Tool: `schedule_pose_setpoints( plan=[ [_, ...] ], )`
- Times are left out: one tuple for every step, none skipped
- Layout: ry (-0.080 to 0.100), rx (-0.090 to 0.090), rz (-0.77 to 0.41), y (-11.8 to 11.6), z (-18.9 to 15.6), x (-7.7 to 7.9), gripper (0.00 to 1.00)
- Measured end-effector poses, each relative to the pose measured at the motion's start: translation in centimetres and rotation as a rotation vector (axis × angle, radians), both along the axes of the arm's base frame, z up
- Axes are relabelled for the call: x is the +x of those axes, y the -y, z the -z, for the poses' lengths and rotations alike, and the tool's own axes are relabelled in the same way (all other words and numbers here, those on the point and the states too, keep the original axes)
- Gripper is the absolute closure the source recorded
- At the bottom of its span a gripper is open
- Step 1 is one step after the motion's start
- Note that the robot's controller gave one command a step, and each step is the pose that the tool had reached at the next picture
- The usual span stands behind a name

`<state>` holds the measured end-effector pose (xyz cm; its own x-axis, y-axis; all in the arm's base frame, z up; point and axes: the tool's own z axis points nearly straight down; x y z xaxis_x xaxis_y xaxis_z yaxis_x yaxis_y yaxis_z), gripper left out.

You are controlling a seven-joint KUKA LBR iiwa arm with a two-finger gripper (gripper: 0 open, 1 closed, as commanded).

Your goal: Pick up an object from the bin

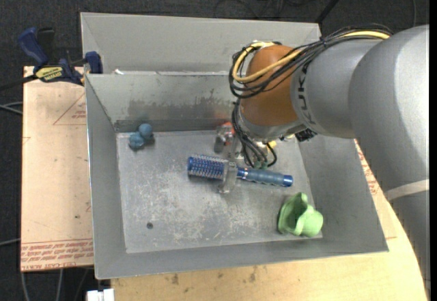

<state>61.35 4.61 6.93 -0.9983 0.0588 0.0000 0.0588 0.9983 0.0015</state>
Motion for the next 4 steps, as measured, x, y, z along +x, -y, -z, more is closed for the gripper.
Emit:
schedule_pose_setpoints(
  plan=[
    [0.001,-0.001,-0.002,0.0,0.0,0.1,0.0],
    [0.0,-0.001,-0.002,0.0,0.0,0.0,1.0],
    [0.005,0.0,-0.003,-0.1,-4.4,0.1,1.0],
    [0.005,0.0,-0.005,-0.1,-8.1,0.2,1.0]
  ],
)
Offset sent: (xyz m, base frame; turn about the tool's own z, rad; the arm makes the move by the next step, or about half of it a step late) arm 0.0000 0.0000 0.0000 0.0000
